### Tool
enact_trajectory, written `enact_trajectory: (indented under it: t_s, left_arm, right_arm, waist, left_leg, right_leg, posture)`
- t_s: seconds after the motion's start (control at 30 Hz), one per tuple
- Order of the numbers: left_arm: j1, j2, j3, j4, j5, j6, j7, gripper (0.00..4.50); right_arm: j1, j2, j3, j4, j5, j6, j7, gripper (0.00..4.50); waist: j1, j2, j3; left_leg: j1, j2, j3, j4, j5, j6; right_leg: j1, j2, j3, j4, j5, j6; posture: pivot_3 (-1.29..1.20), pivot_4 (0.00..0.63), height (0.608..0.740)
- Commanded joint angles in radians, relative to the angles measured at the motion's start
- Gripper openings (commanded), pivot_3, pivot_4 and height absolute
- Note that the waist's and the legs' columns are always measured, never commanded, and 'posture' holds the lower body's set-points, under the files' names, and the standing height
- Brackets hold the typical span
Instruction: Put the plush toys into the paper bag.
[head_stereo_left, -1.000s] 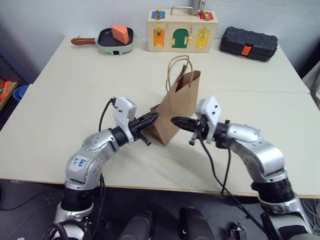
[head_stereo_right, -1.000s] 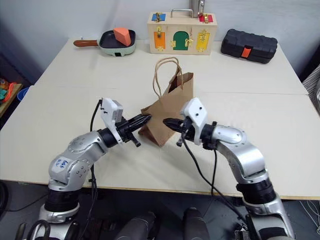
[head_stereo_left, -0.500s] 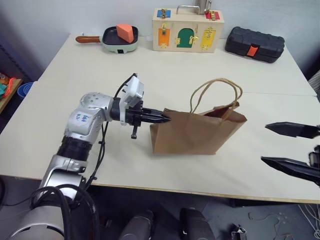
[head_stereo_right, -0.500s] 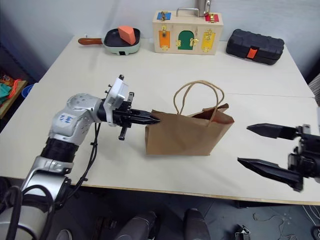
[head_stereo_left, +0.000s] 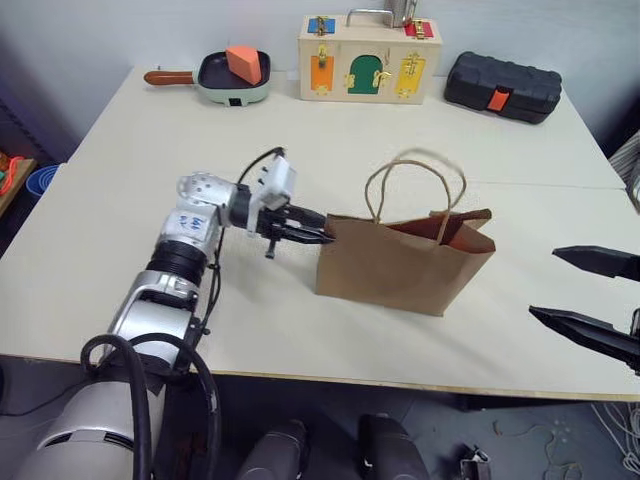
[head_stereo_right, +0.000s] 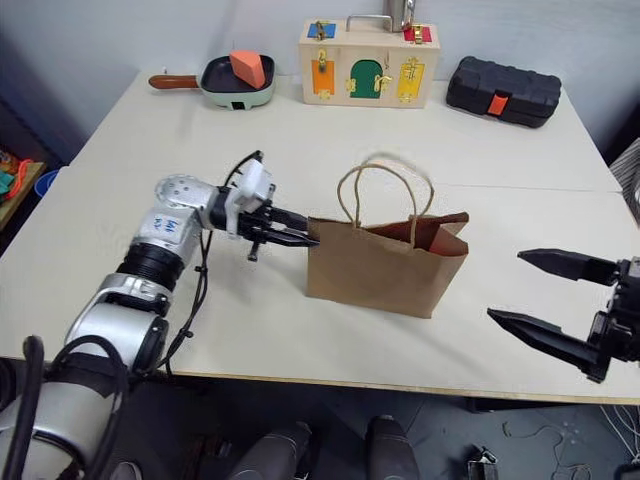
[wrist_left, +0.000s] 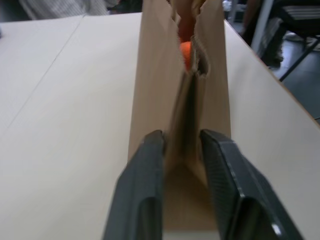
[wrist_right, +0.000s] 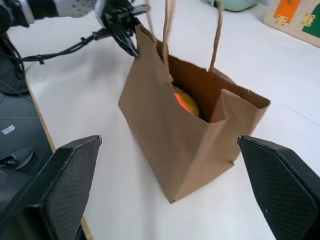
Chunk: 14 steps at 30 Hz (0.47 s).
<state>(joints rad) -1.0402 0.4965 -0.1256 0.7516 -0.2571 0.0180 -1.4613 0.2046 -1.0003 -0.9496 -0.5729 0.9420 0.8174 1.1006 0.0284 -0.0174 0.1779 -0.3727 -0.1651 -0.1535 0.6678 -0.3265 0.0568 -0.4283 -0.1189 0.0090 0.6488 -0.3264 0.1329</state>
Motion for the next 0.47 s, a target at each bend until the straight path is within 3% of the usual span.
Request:
enact_trajectory:
  t_s: [0.03, 0.2, 0.3, 0.37, 0.47]
  left_arm:
    - [0.106, 0.152, 0.105, -0.317, -0.102, 0.249, 0.023, 2.47]
    - [0.421, 0.442, 0.358, -0.819, -0.329, 0.691, 0.093, 4.06]
    - [0.632, 0.56, 0.584, -1.012, -0.455, 0.861, 0.095, 4.06]
    - [0.721, 0.586, 0.698, -1.086, -0.51, 0.926, 0.116, 4.06]
    - [0.785, 0.583, 0.759, -1.14, -0.524, 0.923, 0.173, 4.06]
  right_arm:
    - [-0.047, -0.052, 0.05, 0.091, -0.042, -0.072, 0.046, 4.5]
    - [-0.182, -0.136, 0.2, 0.282, -0.083, -0.147, 0.152, 4.5]
    - [-0.291, -0.185, 0.306, 0.409, -0.103, -0.182, 0.238, 4.5]
    - [-0.374, -0.206, 0.382, 0.49, -0.122, -0.204, 0.283, 4.5]
    - [-0.495, -0.212, 0.48, 0.591, -0.159, -0.232, 0.326, 4.5]
  waist:
    - [-0.013, 0.0, 0.0]
    - [-0.032, 0.001, 0.0]
    - [-0.03, 0.003, 0.001]
    - [-0.023, 0.005, 0.002]
    - [-0.009, 0.007, 0.001]
  left_leg:
    - [0.0, 0.001, 0.0, 0.0, -0.001, -0.001]
    - [0.0, 0.004, -0.001, -0.001, -0.001, -0.002]
    - [0.001, 0.005, -0.001, -0.001, -0.001, -0.003]
    - [0.001, 0.005, -0.001, 0.0, -0.001, -0.003]
    - [0.002, 0.005, -0.001, 0.001, -0.001, -0.003]
  right_leg:
    - [0.0, 0.001, 0.0, 0.0, 0.0, 0.0]
    - [0.0, 0.003, 0.001, -0.001, 0.0, -0.001]
    - [0.001, 0.004, 0.001, -0.003, 0.001, -0.003]
    - [0.002, 0.004, 0.001, -0.005, 0.002, -0.004]
    - [0.003, 0.004, 0.0, -0.008, 0.002, -0.005]
  posture:
    - [0.0, 0.15, 0.74]
    - [0.0, 0.15, 0.74]
    - [0.0, 0.15, 0.74]
    - [0.0, 0.15, 0.74]
    - [0.0, 0.15, 0.74]
